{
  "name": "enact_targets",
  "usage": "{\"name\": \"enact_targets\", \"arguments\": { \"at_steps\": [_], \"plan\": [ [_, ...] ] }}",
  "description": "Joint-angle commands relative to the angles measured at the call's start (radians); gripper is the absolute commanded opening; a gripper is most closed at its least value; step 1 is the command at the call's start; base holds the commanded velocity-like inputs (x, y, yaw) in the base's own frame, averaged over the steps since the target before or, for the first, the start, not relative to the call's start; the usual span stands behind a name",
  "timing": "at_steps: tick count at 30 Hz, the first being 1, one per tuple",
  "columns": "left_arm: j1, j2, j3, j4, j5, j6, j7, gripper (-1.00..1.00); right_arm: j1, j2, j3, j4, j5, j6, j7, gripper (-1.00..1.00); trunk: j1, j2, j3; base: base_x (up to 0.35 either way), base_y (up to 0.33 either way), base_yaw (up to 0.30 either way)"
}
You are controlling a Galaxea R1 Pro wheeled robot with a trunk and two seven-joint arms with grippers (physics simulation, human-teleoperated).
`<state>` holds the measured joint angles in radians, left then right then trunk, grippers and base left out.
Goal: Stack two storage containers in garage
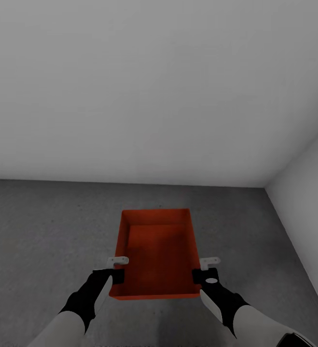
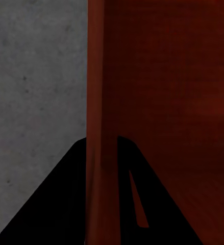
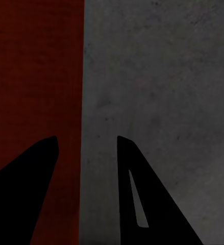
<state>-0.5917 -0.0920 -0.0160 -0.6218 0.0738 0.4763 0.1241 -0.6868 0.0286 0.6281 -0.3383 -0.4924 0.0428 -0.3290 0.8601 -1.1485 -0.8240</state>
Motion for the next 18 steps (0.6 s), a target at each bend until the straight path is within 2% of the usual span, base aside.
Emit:
{"name": "enact_targets", "arguments": {
  "at_steps": [1,7,18],
  "plan": [
    [0.000,-0.001,0.007,-0.004,-0.032,-0.002,0.030,-1.00,0.000,0.017,-0.001,-0.001,-0.018,0.005,-0.009,-1.00,0.000,0.000,-0.001,0.000,0.000,0.000],
    [0.000,-0.002,0.007,-0.004,-0.032,-0.002,0.031,-1.00,0.000,0.016,-0.001,-0.001,-0.018,0.005,-0.009,-1.00,0.000,0.000,-0.001,0.000,0.000,0.000],
    [0.000,-0.003,0.007,-0.005,-0.032,-0.001,0.031,-1.00,0.000,0.016,-0.001,-0.001,-0.018,0.005,-0.009,-1.00,0.042,-0.077,-0.036,0.000,0.000,0.000]
  ]
}}
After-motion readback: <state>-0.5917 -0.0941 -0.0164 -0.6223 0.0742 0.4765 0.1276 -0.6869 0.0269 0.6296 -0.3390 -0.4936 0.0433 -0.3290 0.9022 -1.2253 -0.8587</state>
